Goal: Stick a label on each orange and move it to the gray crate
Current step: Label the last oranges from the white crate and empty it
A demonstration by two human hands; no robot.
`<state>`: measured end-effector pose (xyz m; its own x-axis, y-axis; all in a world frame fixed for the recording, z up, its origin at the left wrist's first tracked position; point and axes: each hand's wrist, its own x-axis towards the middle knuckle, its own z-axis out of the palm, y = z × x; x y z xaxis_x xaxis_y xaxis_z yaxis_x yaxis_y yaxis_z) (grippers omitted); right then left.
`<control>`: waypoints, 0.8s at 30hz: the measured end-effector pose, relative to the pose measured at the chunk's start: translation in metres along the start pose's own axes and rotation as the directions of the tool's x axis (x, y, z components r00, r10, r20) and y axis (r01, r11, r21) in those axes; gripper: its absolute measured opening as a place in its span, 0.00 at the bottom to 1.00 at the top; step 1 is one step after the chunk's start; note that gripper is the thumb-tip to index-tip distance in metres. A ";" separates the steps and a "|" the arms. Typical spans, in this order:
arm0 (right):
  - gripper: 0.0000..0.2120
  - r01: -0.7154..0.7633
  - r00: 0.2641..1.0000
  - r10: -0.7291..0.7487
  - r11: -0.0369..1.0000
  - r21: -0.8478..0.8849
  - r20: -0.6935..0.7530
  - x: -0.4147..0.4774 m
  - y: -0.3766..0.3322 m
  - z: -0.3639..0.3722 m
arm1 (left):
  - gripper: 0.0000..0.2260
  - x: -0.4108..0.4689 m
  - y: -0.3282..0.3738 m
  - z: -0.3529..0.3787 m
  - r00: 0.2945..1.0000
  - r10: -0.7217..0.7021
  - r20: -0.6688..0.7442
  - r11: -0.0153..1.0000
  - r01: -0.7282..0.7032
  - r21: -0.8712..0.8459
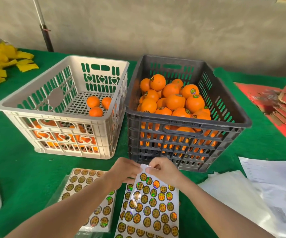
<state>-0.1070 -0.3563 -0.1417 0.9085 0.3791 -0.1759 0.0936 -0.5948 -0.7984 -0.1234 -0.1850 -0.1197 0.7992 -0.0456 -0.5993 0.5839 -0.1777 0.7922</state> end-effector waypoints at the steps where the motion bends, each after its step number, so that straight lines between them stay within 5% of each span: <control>1: 0.04 0.046 0.998 -0.048 0.997 -0.058 -0.039 -0.004 0.001 0.001 | 0.06 0.002 0.000 0.001 1.000 0.006 -0.003 1.000 -0.006 0.007; 5: 0.09 0.313 0.910 -0.387 0.877 -0.365 -0.150 -0.013 0.002 0.002 | 0.06 0.009 -0.001 0.001 0.998 0.036 0.043 0.999 -0.037 0.034; 9: 0.06 0.413 0.867 -0.493 0.787 -0.459 -0.066 -0.016 -0.004 0.001 | 0.10 0.009 -0.001 -0.005 0.986 0.092 0.138 0.991 -0.104 0.086; 20: 0.03 0.351 0.910 -0.391 0.902 -0.251 -0.135 -0.016 -0.004 0.002 | 0.09 0.010 -0.004 0.004 0.987 0.111 0.118 0.978 -0.130 0.166; 24: 0.03 0.492 0.835 -0.517 0.854 -0.169 -0.185 -0.019 -0.039 -0.006 | 0.08 0.006 0.004 -0.005 0.921 0.389 0.037 0.808 -0.360 0.466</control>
<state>-0.1255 -0.3441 -0.1034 0.7860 0.4931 0.3728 0.5954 -0.4415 -0.6712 -0.1155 -0.1810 -0.1192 0.9574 -0.1476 -0.2481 0.1175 -0.5856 0.8021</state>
